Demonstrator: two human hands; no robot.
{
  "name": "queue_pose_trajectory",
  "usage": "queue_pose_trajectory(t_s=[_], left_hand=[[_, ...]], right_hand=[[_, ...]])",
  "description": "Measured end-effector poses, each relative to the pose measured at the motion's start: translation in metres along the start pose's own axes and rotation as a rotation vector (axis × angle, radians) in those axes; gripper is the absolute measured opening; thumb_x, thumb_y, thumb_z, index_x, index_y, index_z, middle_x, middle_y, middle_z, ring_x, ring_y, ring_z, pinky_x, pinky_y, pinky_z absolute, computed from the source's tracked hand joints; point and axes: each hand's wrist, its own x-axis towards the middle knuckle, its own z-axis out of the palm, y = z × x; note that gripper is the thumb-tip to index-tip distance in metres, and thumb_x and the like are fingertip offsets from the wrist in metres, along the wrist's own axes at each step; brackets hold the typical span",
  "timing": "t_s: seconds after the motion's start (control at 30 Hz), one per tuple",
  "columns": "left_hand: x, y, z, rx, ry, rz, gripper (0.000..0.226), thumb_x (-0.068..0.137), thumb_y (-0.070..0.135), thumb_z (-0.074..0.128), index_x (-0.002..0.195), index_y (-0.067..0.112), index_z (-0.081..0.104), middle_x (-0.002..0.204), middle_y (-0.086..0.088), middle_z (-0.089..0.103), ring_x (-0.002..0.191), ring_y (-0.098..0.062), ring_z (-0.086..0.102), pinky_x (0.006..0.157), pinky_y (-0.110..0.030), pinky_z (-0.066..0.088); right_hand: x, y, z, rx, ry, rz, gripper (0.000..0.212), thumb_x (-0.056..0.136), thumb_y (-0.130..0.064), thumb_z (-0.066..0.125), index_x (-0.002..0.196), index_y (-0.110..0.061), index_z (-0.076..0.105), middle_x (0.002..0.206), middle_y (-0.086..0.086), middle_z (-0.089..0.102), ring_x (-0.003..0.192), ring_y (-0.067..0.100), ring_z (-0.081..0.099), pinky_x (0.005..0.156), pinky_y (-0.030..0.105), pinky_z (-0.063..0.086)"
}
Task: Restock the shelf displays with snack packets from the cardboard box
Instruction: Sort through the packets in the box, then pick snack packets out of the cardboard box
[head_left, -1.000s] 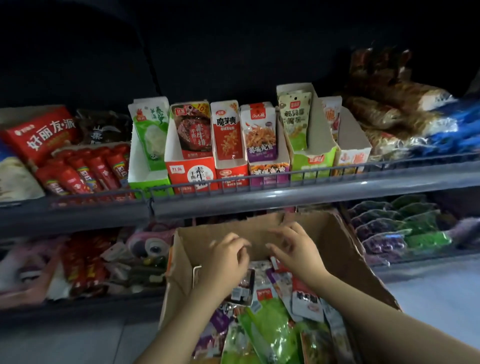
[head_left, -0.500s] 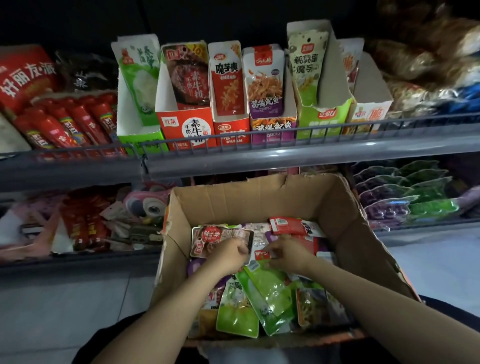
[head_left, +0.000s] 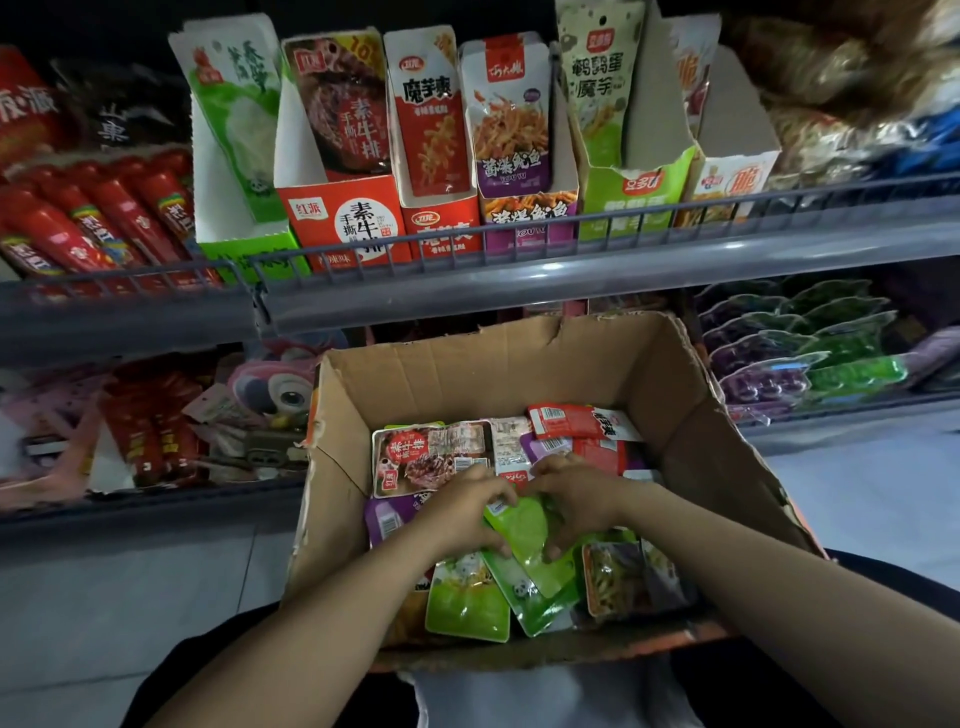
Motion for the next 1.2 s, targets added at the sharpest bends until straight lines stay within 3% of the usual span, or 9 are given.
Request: queue_pose_trajectory(t_s=[0.17, 0.3, 0.43, 0.5, 0.6, 0.8, 0.97, 1.03, 1.2], left_hand=[[0.003, 0.004, -0.001, 0.017, 0.064, 0.112, 0.034, 0.07, 0.031, 0.081, 0.103, 0.027, 0.072, 0.099, 0.012, 0.045, 0.099, -0.007, 0.047, 0.085, -0.027, 0.044], [0.004, 0.004, 0.001, 0.078, 0.02, 0.161, 0.046, 0.068, 0.036, 0.081, 0.112, 0.031, 0.069, 0.108, 0.014, 0.047, 0.105, -0.003, 0.04, 0.09, -0.026, 0.041], [0.005, 0.006, 0.007, 0.111, 0.012, 0.227, 0.046, 0.071, 0.035, 0.079, 0.116, 0.029, 0.068, 0.117, 0.011, 0.051, 0.113, -0.006, 0.039, 0.091, -0.023, 0.038], [0.007, 0.007, 0.009, 0.126, 0.027, 0.254, 0.043, 0.073, 0.033, 0.078, 0.115, 0.027, 0.069, 0.119, 0.008, 0.052, 0.114, -0.01, 0.04, 0.092, -0.023, 0.037], [0.01, 0.004, 0.012, 0.167, 0.033, 0.312, 0.038, 0.078, 0.032, 0.074, 0.115, 0.024, 0.069, 0.136, 0.005, 0.051, 0.126, -0.012, 0.037, 0.104, -0.028, 0.033], [0.009, 0.004, 0.014, 0.364, 0.003, 0.49, 0.027, 0.091, 0.031, 0.058, 0.107, 0.014, 0.071, 0.126, -0.005, 0.062, 0.122, -0.02, 0.051, 0.102, -0.041, 0.039], [0.01, 0.008, 0.015, 0.397, -0.036, 0.415, 0.059, 0.083, 0.048, 0.062, 0.137, 0.03, 0.047, 0.139, 0.006, 0.044, 0.126, -0.013, 0.036, 0.103, -0.031, 0.03], [0.013, 0.006, 0.015, 0.435, -0.066, 0.444, 0.06, 0.085, 0.051, 0.059, 0.139, 0.032, 0.045, 0.148, 0.006, 0.037, 0.131, -0.016, 0.033, 0.107, -0.036, 0.03], [0.011, 0.006, 0.012, 0.577, -0.093, 0.523, 0.053, 0.091, 0.053, 0.047, 0.135, 0.024, 0.051, 0.148, -0.002, 0.041, 0.115, -0.022, 0.045, 0.095, -0.035, 0.037]], right_hand=[[-0.016, -0.001, -0.018, 0.038, -0.1, -0.034, 0.082, 0.076, -0.041, 0.074, 0.146, -0.025, 0.034, 0.158, 0.003, 0.014, 0.145, 0.022, 0.014, 0.114, 0.03, 0.015], [-0.022, -0.002, -0.021, 0.083, -0.125, -0.043, 0.077, 0.078, -0.04, 0.073, 0.144, -0.025, 0.037, 0.159, 0.002, 0.013, 0.145, 0.021, 0.016, 0.113, 0.028, 0.017], [-0.022, -0.003, -0.018, 0.042, -0.091, -0.02, 0.072, 0.077, -0.04, 0.075, 0.139, -0.018, 0.046, 0.151, 0.004, 0.033, 0.138, 0.022, 0.031, 0.108, 0.028, 0.028], [-0.022, -0.001, -0.016, 0.036, -0.077, 0.001, 0.071, 0.075, -0.039, 0.076, 0.136, -0.016, 0.05, 0.139, 0.004, 0.048, 0.127, 0.022, 0.044, 0.097, 0.025, 0.037], [-0.023, 0.002, -0.017, 0.033, -0.082, 0.019, 0.069, 0.075, -0.036, 0.077, 0.135, -0.015, 0.051, 0.131, 0.003, 0.054, 0.118, 0.022, 0.051, 0.082, 0.021, 0.035], [-0.029, 0.004, -0.024, 0.018, -0.125, 0.054, 0.065, 0.077, -0.033, 0.076, 0.136, -0.019, 0.05, 0.137, 0.001, 0.051, 0.124, 0.021, 0.047, 0.101, 0.029, 0.039], [-0.033, 0.008, -0.024, 0.024, -0.151, 0.052, 0.063, 0.076, -0.033, 0.076, 0.134, -0.023, 0.052, 0.135, 0.0, 0.053, 0.123, 0.022, 0.048, 0.102, 0.032, 0.04], [-0.033, 0.009, -0.024, 0.026, -0.156, 0.051, 0.063, 0.077, -0.034, 0.076, 0.134, -0.023, 0.052, 0.135, 0.0, 0.053, 0.124, 0.021, 0.047, 0.103, 0.032, 0.04], [-0.035, 0.01, -0.028, 0.051, -0.165, 0.056, 0.062, 0.077, -0.034, 0.076, 0.133, -0.021, 0.053, 0.135, 0.001, 0.054, 0.122, 0.02, 0.049, 0.102, 0.032, 0.041]])
